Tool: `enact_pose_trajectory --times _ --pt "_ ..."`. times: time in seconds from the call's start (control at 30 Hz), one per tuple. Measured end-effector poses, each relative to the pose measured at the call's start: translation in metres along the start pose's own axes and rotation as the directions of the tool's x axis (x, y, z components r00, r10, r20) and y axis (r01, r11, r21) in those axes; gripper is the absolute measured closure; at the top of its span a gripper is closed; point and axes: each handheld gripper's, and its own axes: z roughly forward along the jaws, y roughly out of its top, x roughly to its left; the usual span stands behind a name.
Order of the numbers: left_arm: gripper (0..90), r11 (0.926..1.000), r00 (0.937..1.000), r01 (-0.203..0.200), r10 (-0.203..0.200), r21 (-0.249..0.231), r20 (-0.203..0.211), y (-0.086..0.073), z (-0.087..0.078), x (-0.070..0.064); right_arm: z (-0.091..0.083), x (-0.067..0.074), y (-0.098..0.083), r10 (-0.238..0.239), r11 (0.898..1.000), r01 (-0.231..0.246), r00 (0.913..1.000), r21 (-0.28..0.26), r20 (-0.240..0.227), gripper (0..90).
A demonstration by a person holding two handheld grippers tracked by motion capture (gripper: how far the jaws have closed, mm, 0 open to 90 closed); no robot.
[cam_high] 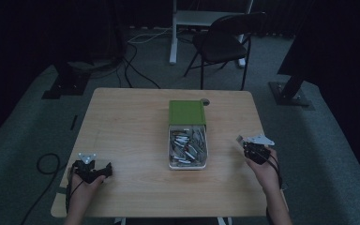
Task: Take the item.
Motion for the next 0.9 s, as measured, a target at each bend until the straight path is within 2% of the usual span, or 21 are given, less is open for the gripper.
enact_pose_trajectory --times 0.03,0.17,0.4,0.67,0.83,0.9 --pt "10.3 1.0000 1.0000 0.000 0.000 0.000 0.000 0.000 0.000 0.000 0.001 -0.001 -0.001 -0.007 1.000 0.006 0.9998 0.003 0.017 87.2" --pt "10.3 1.0000 1.0000 0.000 0.000 0.000 0.000 0.000 0.000 0.000 0.006 -0.002 -0.004 -0.005 1.000 0.005 0.9995 0.022 0.032 87.1" --pt "10.3 1.0000 1.0000 0.000 0.000 0.000 0.000 0.000 0.000 0.000 0.009 0.008 -0.012 -0.031 0.999 0.031 0.9995 0.044 0.006 86.8" --pt "10.3 1.0000 1.0000 0.000 0.000 0.000 0.000 0.000 0.000 0.000 0.008 0.024 -0.017 -0.039 0.998 0.042 0.9973 0.050 -0.063 82.5" --pt "10.3 1.0000 1.0000 0.000 0.000 0.000 0.000 0.000 0.000 0.000 0.008 0.030 -0.021 -0.020 0.998 0.028 0.9924 0.062 -0.121 74.7" --pt "10.3 1.0000 1.0000 0.000 0.000 0.000 0.000 0.000 0.000 0.000 0.008 0.032 -0.023 0.008 0.997 0.004 0.9876 0.075 -0.157 70.1"
